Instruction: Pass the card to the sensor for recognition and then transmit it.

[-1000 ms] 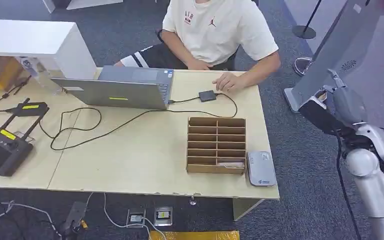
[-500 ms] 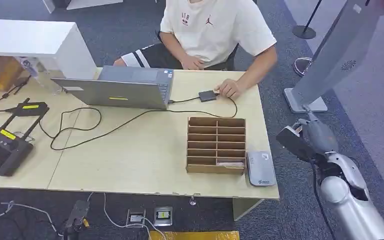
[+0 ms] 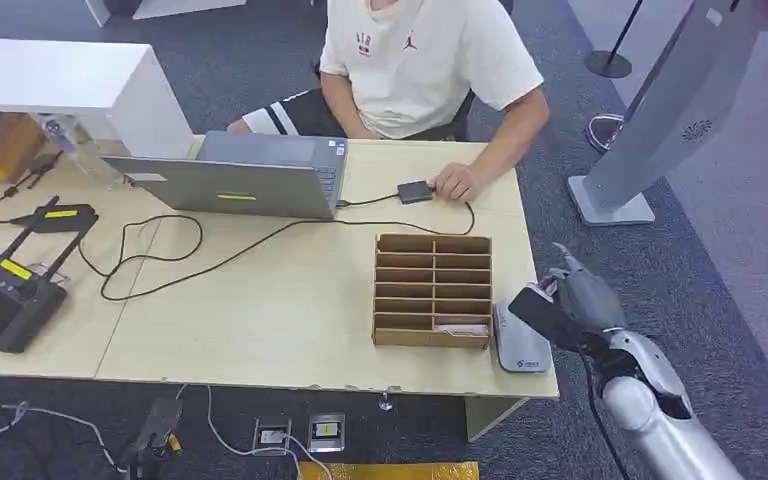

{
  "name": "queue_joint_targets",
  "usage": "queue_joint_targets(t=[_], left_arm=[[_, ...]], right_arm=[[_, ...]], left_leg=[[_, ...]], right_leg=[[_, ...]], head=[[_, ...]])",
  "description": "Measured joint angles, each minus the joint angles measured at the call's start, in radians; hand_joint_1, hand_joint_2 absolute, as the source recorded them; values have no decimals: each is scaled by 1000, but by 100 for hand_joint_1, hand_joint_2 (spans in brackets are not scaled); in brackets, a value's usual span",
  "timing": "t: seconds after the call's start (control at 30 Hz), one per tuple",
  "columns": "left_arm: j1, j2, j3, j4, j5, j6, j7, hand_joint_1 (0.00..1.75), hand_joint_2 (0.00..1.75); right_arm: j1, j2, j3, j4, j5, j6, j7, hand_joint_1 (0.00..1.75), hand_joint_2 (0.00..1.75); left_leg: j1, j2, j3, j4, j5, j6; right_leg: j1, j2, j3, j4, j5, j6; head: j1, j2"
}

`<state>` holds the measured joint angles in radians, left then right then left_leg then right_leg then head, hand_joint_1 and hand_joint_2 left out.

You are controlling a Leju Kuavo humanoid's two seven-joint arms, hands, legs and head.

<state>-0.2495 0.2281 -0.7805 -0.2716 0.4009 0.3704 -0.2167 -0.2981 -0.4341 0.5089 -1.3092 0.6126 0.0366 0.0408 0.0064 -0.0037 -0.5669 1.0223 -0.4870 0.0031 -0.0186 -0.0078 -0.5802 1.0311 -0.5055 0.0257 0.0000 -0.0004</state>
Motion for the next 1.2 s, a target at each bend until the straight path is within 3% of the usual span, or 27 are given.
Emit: queue_joint_targets(t=[1.2], left_arm=[[11,2,3,-5,-23,8,0,0,0]], right_arm=[[46,-29,83,43,-85,-30,5,175,175]], left_leg=[[0,0,0,0,0,0]], right_leg=[[0,1,0,0,0,0]], head=[[0,0]])
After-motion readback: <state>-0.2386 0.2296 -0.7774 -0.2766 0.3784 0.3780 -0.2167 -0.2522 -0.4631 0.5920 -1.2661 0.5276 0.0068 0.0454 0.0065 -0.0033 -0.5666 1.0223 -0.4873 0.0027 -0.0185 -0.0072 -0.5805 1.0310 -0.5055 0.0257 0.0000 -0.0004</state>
